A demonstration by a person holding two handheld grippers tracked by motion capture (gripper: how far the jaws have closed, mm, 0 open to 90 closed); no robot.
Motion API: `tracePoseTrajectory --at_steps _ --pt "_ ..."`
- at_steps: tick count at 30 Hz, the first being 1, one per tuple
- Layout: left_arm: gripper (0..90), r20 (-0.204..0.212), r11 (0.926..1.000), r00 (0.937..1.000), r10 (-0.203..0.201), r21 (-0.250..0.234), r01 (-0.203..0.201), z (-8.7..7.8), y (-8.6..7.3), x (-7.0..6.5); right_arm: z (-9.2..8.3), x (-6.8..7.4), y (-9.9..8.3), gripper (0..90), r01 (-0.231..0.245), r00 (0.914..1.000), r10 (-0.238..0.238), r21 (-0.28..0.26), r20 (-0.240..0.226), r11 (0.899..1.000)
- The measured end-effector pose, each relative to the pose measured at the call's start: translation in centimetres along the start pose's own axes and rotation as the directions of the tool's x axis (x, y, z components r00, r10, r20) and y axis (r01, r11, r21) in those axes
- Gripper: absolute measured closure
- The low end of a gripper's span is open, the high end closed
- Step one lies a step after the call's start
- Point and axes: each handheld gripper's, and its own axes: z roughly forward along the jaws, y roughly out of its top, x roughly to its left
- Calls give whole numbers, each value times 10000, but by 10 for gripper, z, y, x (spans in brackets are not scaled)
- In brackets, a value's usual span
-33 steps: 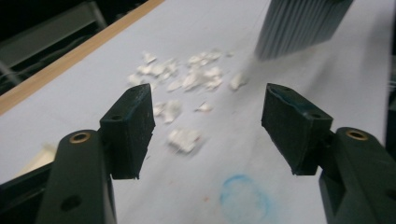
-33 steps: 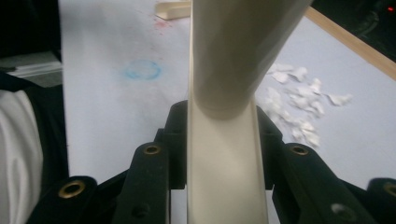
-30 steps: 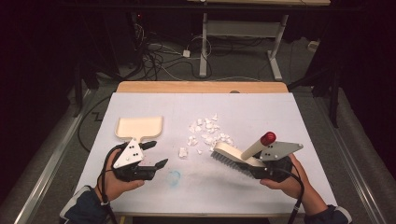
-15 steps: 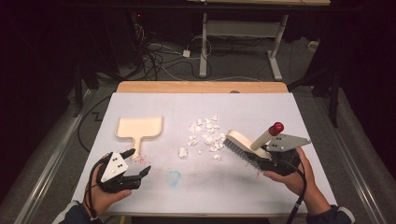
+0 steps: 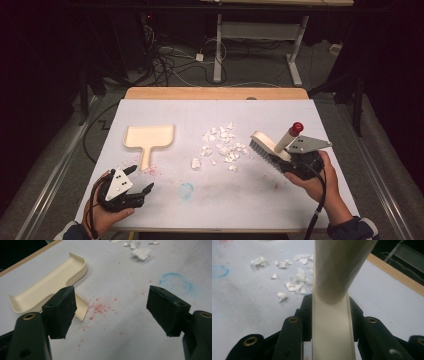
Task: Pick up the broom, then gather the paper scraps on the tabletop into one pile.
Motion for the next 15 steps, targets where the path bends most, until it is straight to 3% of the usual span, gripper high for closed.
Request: tracePoseTrajectory --at_steps 8,15 --pt "223 141 9998 9997 -196 28 195 2 0 3 26 -29 11 674 -196 9967 183 148 793 9997" --pt "212 305 10000 9995 3 45 -4 8 3 2 80 -55 40 674 6 9909 -73 494 1343 9988"
